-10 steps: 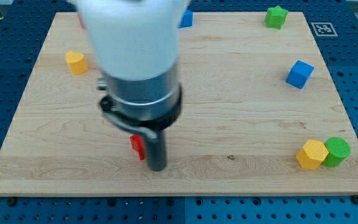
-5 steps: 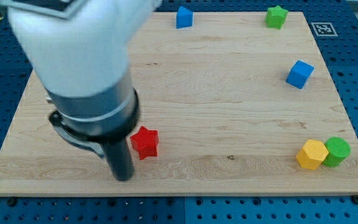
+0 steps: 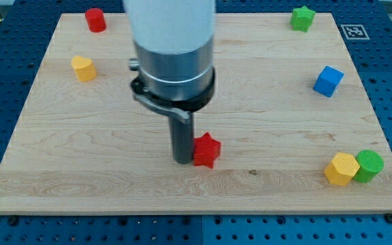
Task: Push the red star to the yellow hexagon
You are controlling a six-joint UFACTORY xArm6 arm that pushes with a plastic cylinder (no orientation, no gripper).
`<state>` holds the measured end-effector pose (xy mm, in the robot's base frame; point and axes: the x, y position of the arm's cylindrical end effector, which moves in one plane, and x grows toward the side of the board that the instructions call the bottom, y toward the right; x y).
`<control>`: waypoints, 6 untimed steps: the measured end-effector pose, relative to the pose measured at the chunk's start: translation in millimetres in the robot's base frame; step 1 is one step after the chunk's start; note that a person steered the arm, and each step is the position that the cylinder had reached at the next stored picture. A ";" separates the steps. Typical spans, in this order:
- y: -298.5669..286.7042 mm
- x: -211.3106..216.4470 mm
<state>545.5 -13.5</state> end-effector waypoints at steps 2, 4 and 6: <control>86.4 -22.0; 194.8 -46.7; 228.5 -49.8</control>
